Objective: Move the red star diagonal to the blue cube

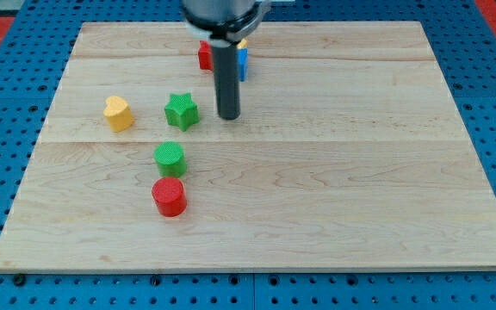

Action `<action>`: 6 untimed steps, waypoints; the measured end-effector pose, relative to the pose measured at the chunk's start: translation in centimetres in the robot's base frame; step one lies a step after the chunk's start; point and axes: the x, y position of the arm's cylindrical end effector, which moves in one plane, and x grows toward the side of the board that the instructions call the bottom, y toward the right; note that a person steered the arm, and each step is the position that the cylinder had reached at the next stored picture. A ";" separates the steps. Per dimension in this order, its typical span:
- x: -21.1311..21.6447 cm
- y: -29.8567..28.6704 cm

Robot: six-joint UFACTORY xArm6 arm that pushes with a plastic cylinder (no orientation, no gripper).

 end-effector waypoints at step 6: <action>-12.4 -5.7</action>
